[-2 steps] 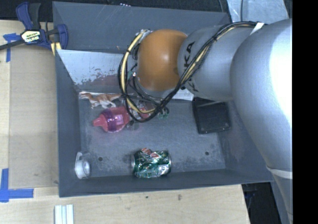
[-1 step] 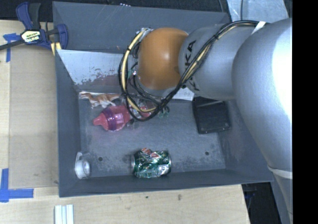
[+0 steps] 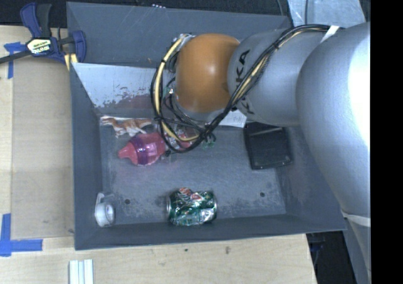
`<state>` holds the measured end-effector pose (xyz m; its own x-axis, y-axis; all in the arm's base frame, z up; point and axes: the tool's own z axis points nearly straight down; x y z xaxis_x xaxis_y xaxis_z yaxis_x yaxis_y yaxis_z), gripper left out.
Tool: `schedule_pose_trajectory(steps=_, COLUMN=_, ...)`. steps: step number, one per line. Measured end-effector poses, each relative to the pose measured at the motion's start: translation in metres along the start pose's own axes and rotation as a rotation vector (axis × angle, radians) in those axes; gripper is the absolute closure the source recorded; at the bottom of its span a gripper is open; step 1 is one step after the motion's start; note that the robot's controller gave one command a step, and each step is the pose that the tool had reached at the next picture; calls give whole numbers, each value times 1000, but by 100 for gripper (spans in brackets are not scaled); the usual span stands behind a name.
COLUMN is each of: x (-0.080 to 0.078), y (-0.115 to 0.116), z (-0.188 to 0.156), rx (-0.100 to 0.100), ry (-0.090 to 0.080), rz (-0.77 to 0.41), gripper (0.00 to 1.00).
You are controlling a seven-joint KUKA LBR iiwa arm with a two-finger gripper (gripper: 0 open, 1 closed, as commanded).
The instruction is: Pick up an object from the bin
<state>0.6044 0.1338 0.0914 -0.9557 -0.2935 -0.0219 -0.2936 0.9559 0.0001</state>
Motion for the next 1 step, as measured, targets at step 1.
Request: schedule_pose_trajectory(steps=1, x=1, y=0, z=-10, rx=0, ry=5, rz=0, gripper=100)
